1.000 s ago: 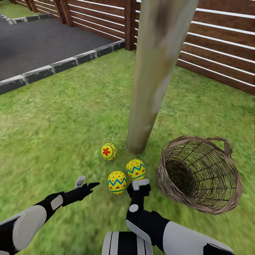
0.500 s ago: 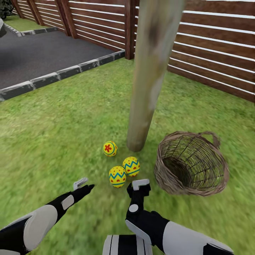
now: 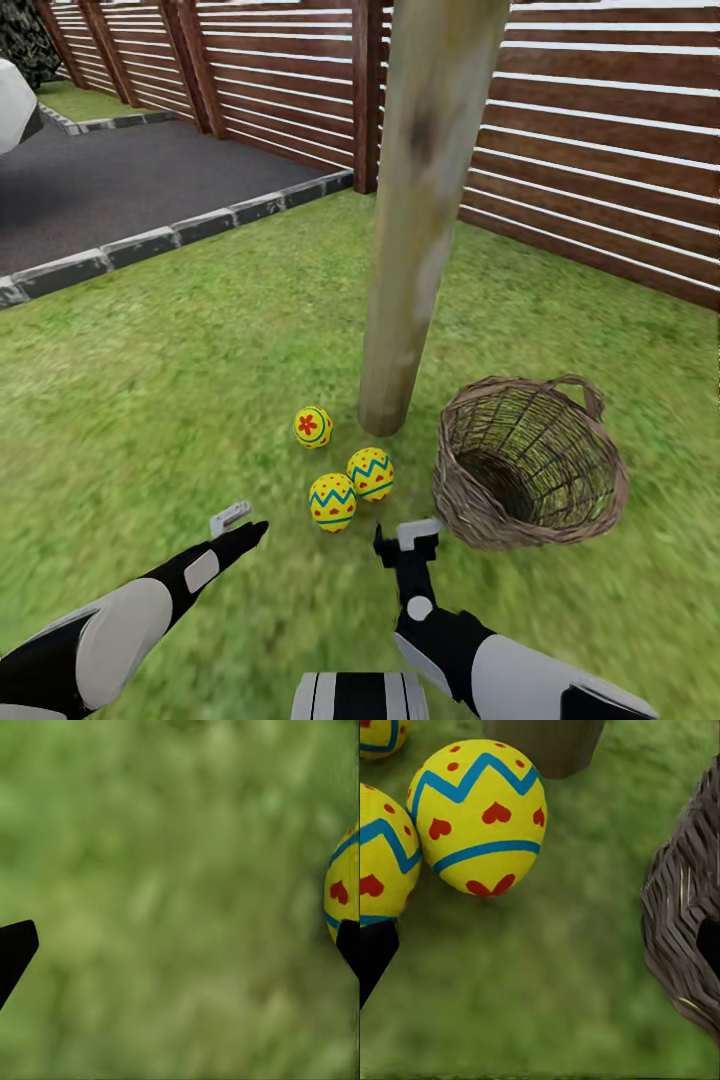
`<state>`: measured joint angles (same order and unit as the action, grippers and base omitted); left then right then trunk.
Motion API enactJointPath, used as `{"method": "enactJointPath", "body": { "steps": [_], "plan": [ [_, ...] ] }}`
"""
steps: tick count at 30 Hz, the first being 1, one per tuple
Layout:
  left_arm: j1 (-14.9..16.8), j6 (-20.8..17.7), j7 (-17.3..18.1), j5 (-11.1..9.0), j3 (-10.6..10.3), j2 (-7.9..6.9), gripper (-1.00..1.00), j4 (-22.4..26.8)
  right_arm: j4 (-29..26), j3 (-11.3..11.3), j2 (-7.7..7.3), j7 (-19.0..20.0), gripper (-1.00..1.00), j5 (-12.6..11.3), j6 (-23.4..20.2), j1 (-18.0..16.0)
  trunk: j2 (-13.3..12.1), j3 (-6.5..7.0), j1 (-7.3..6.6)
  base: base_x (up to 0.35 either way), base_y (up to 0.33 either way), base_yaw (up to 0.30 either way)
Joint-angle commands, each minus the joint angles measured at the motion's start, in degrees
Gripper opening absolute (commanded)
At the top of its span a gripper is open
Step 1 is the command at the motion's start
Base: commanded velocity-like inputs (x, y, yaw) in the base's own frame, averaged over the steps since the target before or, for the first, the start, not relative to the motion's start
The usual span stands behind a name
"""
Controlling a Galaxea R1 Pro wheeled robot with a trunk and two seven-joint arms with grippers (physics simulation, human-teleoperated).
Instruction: Take the three Easter eggs out of the wicker basket on the lawn in the garden, then place them on the lawn next to a single tree (choose any tree) so that all three eggs are next to the same tree and none are left in the basket.
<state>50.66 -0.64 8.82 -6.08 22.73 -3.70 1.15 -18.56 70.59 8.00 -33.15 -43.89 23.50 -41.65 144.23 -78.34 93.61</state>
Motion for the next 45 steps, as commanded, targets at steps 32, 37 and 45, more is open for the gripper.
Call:
{"method": "enactJointPath", "body": {
  "steps": [32,37,45],
  "plan": [
    [-13.8,12.6,0.3,-0.6,-0.1,1.81,1.0,0.0,10.8,0.1,-0.58,9.4,1.0,-8.2,9.0,8.1,-0.4,7.06,-0.83,0.0,0.0,0.0],
    [-14.0,13.1,0.4,-0.6,-0.1,1.78,1.0,0.0,10.8,0.1,-0.48,9.4,1.0,-8.2,9.0,8.2,-0.5,8.17,-0.96,0.0,0.0,0.0],
    [-14.0,13.3,0.4,-0.6,-0.1,1.81,1.0,0.0,10.8,0.1,-0.52,9.4,1.0,-8.2,9.0,8.3,-0.6,9.94,-1.17,0.0,0.0,0.0]
  ]
}}
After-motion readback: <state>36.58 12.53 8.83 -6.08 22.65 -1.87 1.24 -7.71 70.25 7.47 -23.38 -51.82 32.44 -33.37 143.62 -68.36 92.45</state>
